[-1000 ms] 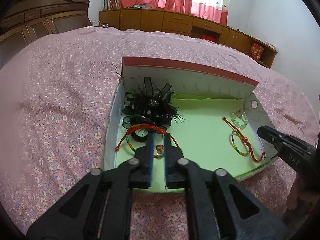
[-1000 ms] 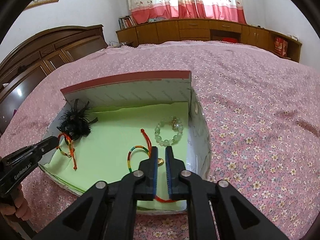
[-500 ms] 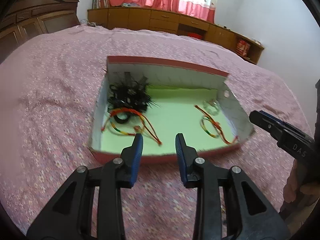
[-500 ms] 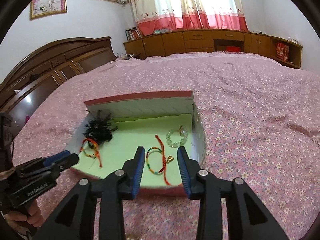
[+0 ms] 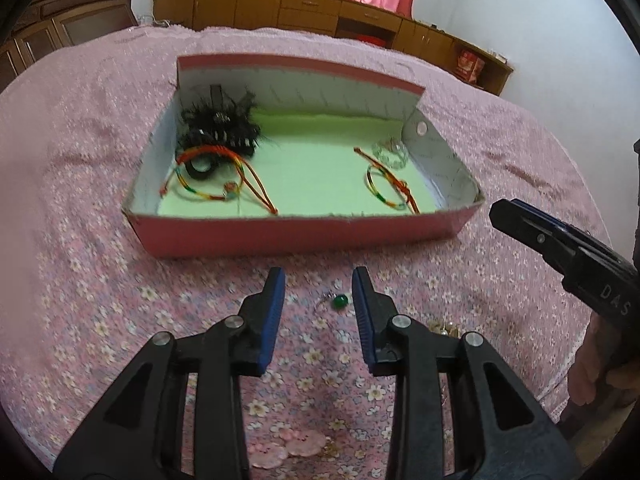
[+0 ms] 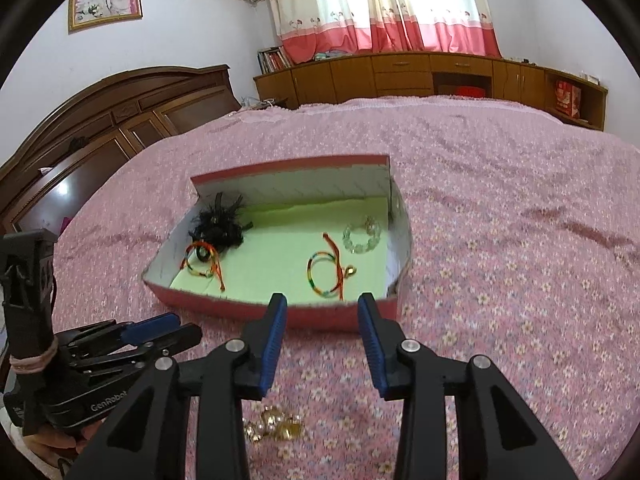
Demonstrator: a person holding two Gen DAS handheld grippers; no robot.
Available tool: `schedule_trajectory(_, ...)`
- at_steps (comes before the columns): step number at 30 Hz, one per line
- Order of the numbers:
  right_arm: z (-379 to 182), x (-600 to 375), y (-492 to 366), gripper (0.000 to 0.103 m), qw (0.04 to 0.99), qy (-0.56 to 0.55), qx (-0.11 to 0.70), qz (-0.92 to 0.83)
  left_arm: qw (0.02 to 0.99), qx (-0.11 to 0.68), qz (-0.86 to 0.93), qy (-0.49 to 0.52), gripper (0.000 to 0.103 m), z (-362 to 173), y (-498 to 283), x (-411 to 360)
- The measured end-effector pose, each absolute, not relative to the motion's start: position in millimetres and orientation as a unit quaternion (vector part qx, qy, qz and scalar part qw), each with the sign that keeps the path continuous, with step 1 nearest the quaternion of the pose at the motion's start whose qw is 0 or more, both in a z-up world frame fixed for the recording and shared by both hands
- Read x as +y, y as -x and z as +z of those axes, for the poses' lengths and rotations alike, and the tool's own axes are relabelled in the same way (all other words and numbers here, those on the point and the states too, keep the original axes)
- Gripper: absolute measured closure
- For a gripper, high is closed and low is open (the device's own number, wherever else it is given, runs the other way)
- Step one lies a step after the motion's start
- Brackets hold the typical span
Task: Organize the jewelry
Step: 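Grasp the green bead charm with the left tool while the right tool grasps a gold charm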
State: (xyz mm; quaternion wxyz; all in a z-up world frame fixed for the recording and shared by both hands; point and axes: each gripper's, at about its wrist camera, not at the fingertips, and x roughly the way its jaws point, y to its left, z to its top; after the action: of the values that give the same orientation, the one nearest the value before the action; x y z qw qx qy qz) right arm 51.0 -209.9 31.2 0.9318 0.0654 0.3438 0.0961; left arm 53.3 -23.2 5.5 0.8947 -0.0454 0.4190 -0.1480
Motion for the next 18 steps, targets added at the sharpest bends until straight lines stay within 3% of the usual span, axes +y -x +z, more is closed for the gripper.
schedule_trajectory(15, 12.0, -220.3, -42.9, 0.063, 0.92, -0.087, 0.369, 0.095, 0.882, 0.445, -0.153, 0.032, 0.078, -21.2, -58.5, -47.0)
schedule_trajectory(18, 9.6, -221.7, -42.0, 0.063, 0.919, -0.09, 0.372, 0.096, 0.885, 0.44, -0.15, 0.022, 0.085, -22.7, -58.6, -50.2)
